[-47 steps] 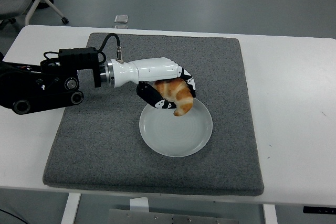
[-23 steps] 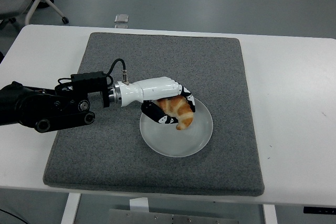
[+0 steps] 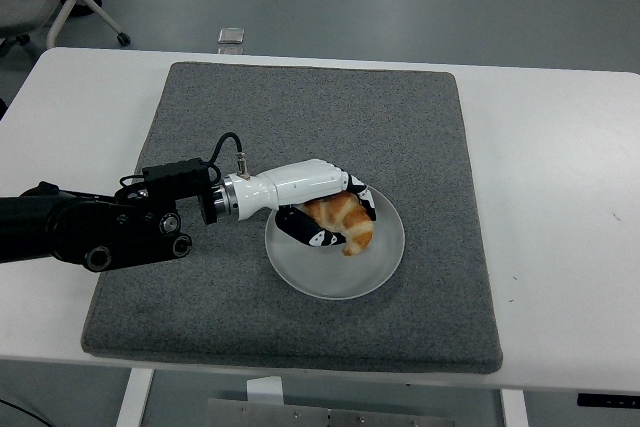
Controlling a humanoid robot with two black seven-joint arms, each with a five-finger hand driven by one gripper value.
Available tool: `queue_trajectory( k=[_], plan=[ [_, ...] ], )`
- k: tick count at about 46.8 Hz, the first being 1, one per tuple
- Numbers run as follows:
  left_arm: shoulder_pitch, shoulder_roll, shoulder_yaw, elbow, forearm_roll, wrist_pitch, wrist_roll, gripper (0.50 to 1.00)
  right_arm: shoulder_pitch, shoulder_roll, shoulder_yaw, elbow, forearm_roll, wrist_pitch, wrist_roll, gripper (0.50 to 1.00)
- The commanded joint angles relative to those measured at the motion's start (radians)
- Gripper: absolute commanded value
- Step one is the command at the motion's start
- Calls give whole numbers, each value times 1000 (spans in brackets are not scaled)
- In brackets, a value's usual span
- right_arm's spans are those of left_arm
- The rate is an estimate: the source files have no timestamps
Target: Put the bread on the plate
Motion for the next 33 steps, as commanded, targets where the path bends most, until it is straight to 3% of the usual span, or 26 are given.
queue_trajectory(
  k=[1, 7, 17, 22, 33],
  plan=[
    [5, 0, 0, 0, 0, 4, 0, 728, 0, 0, 0, 0, 0, 0, 0, 930],
    [9, 0, -1, -2, -2, 2, 0, 767, 0, 0, 0, 0, 0, 0, 0, 930],
    [22, 0, -1, -2, -3, 2, 0, 776, 0, 0, 0, 0, 0, 0, 0, 930],
    [23, 3, -3, -2, -6, 1, 0, 844, -1, 0, 0, 0, 0, 0, 0, 930],
    [25, 6, -27, -3, -48, -6, 0, 868, -1, 0, -1, 0, 0, 0, 0, 930]
  ],
)
